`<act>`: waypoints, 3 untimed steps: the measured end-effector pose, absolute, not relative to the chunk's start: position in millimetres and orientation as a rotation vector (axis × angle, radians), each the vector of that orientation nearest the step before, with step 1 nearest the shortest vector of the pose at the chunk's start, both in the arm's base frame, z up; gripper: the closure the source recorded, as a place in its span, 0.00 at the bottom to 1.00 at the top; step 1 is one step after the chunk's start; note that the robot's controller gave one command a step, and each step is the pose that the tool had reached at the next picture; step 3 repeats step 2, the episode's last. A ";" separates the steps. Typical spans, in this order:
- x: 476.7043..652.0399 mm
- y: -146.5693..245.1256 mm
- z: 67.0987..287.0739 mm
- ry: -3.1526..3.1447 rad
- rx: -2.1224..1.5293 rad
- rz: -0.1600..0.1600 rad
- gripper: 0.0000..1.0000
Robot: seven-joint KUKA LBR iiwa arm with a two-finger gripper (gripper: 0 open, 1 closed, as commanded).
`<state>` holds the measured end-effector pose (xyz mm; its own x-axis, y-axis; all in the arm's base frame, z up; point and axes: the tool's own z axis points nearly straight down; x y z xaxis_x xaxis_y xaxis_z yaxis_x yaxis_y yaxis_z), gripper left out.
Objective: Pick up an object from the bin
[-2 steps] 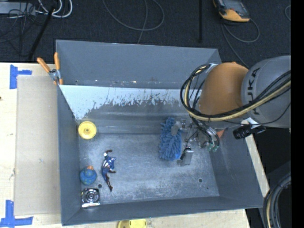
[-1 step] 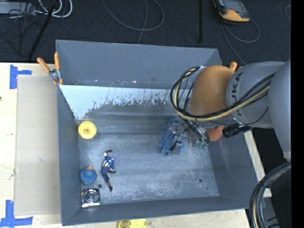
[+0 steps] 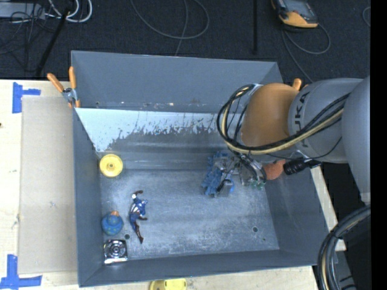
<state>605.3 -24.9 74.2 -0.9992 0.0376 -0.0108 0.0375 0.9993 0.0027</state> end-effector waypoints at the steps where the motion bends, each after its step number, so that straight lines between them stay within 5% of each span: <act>1: 601.6 -12.7 74.4 3.127 -0.076 -0.007 1.00; 2: 588.6 -10.3 274.6 3.139 -0.139 0.001 1.00; 3: 588.6 -10.3 274.6 3.139 -0.139 0.001 1.00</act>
Offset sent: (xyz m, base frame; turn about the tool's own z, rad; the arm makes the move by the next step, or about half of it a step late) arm -0.0212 0.0094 0.2910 -0.0883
